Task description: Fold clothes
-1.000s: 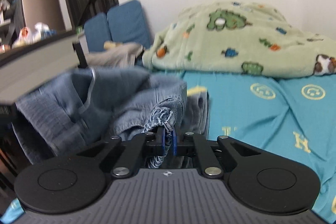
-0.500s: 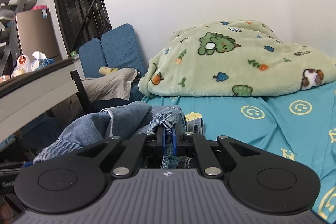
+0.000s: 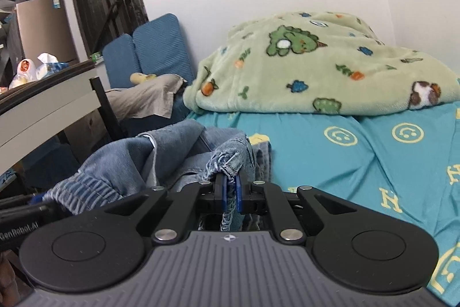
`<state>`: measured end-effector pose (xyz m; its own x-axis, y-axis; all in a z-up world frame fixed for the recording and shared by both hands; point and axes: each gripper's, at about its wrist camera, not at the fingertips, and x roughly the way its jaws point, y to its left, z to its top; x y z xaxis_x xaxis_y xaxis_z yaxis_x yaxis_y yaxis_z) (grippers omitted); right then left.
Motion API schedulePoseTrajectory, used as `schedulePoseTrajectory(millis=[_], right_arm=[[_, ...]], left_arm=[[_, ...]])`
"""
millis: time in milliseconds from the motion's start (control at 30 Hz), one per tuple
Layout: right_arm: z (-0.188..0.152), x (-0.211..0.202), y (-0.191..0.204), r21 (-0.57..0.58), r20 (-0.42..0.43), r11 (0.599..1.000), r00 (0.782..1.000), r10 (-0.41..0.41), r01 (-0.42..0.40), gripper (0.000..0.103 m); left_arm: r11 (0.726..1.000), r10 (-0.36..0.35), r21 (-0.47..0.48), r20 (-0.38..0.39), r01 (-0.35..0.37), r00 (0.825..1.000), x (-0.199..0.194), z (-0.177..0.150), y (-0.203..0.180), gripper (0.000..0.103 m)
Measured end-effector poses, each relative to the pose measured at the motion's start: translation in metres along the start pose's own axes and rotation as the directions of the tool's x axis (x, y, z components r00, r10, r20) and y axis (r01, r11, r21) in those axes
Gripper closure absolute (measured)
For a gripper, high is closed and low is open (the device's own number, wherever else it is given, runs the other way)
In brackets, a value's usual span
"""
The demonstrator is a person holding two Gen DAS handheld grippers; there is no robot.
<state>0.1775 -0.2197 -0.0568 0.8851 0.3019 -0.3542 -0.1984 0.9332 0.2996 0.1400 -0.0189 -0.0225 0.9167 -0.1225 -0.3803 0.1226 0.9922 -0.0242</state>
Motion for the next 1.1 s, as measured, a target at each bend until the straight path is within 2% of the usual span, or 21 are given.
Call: schedulePoseTrajectory(millis=[100, 267, 433, 533, 667, 800, 933, 1100], right_arm=[[0.000, -0.002, -0.001, 0.012, -0.007, 1.000, 1.000, -0.002, 0.002, 0.097], [-0.004, 0.001, -0.010, 0.057, -0.043, 0.998, 0.999, -0.027, 0.030, 0.097], [-0.005, 0.010, -0.029, 0.106, -0.085, 0.993, 0.995, -0.047, 0.056, 0.097], [0.002, 0.012, -0.049, 0.229, -0.091, 0.972, 0.995, -0.034, 0.054, 0.097], [0.033, 0.000, -0.064, 0.271, -0.040, 0.963, 0.999, -0.003, 0.014, 0.098], [0.081, -0.018, -0.085, 0.293, 0.045, 0.955, 0.999, 0.022, -0.034, 0.098], [0.132, -0.030, -0.115, 0.252, 0.087, 0.967, 0.996, 0.025, -0.047, 0.098], [0.174, -0.018, -0.155, 0.214, 0.053, 0.976, 0.998, 0.022, -0.033, 0.098]], left_arm=[[1.000, -0.002, 0.022, 0.022, 0.002, 1.000, 0.003, 0.000, -0.005, 0.079], [1.000, 0.004, -0.025, 0.038, -0.003, 0.999, 0.004, 0.000, -0.001, 0.093], [0.989, 0.010, -0.148, 0.081, 0.003, 0.997, -0.010, 0.005, 0.018, 0.095], [0.976, 0.017, -0.216, 0.095, 0.004, 0.995, -0.024, 0.008, 0.028, 0.095], [0.953, 0.005, -0.303, 0.114, 0.030, 0.993, -0.043, 0.019, 0.030, 0.095], [0.934, -0.021, -0.351, 0.136, 0.068, 0.991, -0.063, 0.016, 0.009, 0.096], [0.916, -0.062, -0.385, 0.145, 0.114, 0.988, -0.074, 0.007, -0.031, 0.095], [0.916, -0.122, -0.366, 0.128, 0.162, 0.984, -0.059, -0.001, -0.098, 0.095]])
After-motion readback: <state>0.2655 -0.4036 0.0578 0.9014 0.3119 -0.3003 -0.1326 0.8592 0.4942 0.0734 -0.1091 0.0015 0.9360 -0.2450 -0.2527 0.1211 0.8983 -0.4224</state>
